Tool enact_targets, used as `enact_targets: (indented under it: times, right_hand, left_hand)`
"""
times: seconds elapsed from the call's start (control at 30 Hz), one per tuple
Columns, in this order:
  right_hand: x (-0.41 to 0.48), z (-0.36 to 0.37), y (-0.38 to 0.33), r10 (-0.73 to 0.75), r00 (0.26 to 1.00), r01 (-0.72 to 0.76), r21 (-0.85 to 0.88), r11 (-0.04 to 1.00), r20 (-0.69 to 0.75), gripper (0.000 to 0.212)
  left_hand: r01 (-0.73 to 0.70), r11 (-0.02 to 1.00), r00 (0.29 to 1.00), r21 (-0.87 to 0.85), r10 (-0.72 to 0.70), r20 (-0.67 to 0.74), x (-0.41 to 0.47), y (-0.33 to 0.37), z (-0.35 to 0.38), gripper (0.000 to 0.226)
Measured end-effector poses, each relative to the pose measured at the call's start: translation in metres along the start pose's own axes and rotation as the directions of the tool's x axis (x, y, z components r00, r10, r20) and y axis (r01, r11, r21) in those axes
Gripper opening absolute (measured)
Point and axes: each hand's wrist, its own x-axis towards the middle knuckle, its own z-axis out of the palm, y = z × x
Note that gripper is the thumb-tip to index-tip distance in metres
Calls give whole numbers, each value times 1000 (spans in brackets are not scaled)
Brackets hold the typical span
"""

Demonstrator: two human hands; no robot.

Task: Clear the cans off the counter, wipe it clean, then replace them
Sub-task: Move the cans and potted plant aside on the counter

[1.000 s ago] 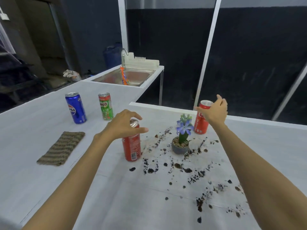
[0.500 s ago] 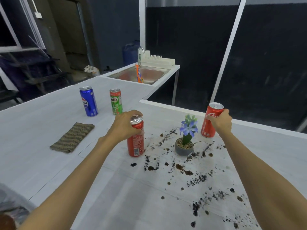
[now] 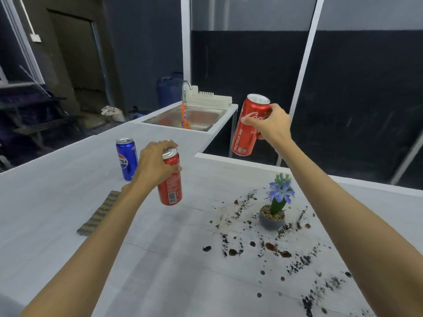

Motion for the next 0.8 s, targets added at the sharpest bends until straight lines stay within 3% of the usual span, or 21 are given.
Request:
enact_targets:
  times: [0.2, 0.47, 0.8]
  right_hand:
    - [-20, 97, -40, 49, 995, -54, 61, 997, 88, 64]
    - [-48, 214, -35, 183, 968, -187, 12, 982, 169, 62]
    - [-67, 285, 1, 274, 946, -260, -100, 961, 173, 64]
  left_hand:
    - [-9, 999, 1000, 32, 9, -23, 34, -58, -42, 59]
    - [32, 999, 998, -44, -34, -46, 78, -134, -71, 58]
    - [27, 998, 999, -60, -28, -20, 111, -197, -55, 57]
